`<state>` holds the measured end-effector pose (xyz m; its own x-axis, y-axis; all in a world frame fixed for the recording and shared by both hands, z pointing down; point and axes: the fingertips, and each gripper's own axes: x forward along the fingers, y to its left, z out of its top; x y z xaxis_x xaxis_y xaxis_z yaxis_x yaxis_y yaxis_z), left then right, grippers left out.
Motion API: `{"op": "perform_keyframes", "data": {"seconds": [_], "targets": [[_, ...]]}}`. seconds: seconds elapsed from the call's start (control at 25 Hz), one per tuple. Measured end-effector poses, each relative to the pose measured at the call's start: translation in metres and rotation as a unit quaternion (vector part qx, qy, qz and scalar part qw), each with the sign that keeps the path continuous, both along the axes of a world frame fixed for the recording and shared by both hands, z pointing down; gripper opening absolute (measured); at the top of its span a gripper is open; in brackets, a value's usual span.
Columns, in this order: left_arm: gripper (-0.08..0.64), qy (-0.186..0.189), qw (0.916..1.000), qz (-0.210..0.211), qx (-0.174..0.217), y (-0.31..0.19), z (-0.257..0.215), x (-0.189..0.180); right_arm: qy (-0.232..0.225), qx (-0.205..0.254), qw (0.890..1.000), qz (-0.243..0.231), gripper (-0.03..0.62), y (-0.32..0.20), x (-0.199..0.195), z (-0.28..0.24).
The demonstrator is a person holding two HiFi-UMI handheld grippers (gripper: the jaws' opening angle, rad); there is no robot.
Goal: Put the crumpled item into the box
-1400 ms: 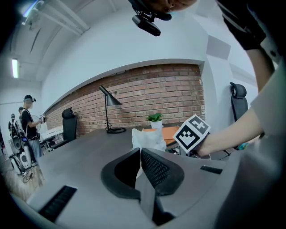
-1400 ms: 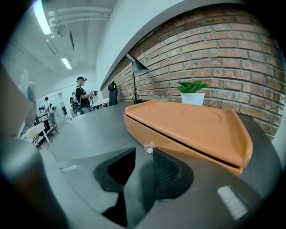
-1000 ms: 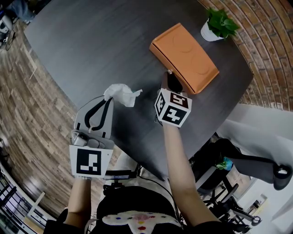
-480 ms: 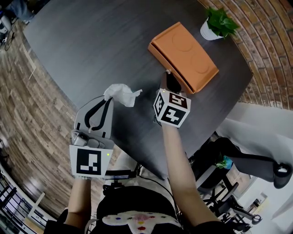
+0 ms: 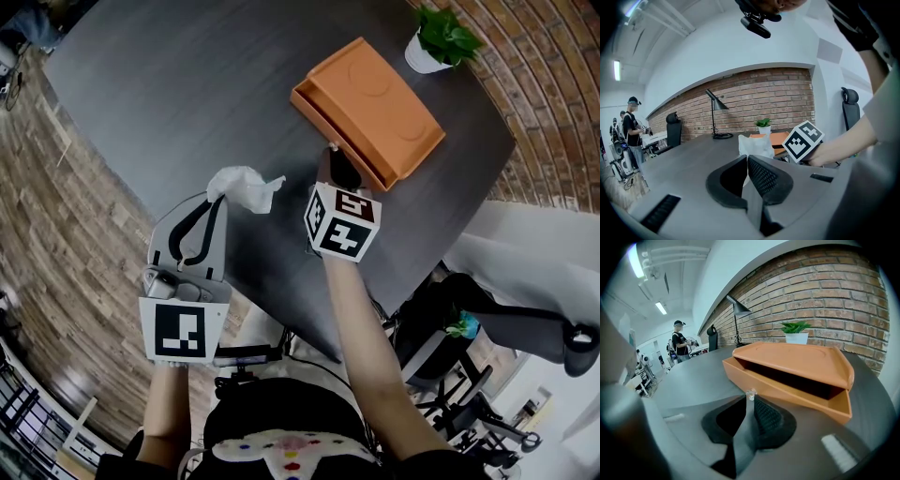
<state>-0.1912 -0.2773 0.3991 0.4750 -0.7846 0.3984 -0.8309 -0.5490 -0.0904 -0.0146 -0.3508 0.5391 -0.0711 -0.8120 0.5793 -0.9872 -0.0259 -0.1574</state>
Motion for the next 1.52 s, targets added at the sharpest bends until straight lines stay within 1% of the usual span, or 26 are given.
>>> {"op": "perform_keyframes", "data": {"seconds": [0.68,0.96,1.2,1.32,1.36,1.44,1.52], "targets": [[0.012,0.004,1.0,0.001,0.0,0.005,0.001,0.001,-0.021,-0.014,1.0,-0.002,0.061,0.03,-0.029,0.001],[0.012,0.003,0.9999,0.008,0.005,0.008,0.0,0.004,-0.031,-0.027,0.999,-0.002,0.061,0.039,-0.036,0.002],[0.012,0.005,0.9999,0.01,-0.002,0.013,0.003,0.002,-0.035,-0.032,0.999,-0.003,0.061,0.048,-0.044,0.004],[0.012,0.004,0.9999,0.009,0.0,0.013,0.003,0.001,-0.05,-0.027,0.998,-0.009,0.063,0.048,-0.048,0.005],[0.012,0.006,0.9999,0.008,0.002,0.013,0.001,0.001,-0.059,-0.025,0.998,-0.015,0.074,0.048,-0.05,0.004],[0.012,0.012,0.9999,0.005,0.006,0.014,-0.003,0.001,-0.068,-0.02,0.997,-0.03,0.149,0.05,-0.054,0.001],[0.012,0.015,0.9998,0.002,0.009,0.014,-0.007,0.0,-0.061,-0.013,0.997,-0.041,0.149,0.053,-0.053,-0.004]]}}
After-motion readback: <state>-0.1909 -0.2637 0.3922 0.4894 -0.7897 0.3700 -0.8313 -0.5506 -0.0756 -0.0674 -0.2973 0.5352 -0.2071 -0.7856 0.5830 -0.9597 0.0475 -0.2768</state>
